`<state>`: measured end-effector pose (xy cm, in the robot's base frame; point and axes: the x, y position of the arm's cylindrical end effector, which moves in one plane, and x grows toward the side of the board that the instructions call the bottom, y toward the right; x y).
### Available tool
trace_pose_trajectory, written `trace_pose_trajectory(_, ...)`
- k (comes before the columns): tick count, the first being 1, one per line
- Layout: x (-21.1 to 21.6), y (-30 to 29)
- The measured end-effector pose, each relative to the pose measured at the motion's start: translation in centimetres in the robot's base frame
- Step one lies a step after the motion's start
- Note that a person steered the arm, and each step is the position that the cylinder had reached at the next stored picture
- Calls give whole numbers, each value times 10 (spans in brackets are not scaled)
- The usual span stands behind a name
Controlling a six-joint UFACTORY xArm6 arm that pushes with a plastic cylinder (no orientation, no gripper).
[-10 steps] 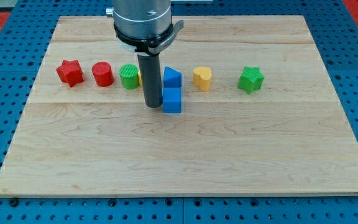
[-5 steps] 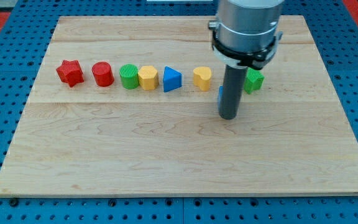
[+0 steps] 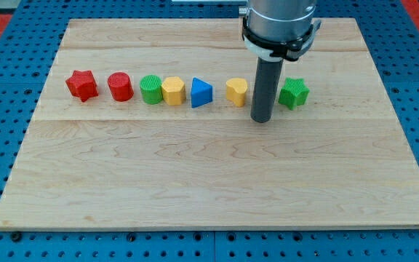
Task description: Slide the blue cube between the green star and the yellow heart
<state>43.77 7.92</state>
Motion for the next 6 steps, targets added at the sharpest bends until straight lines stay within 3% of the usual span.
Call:
trace_pose_trajectory(2, -9, 36)
trace_pose_trajectory(6, -10, 16)
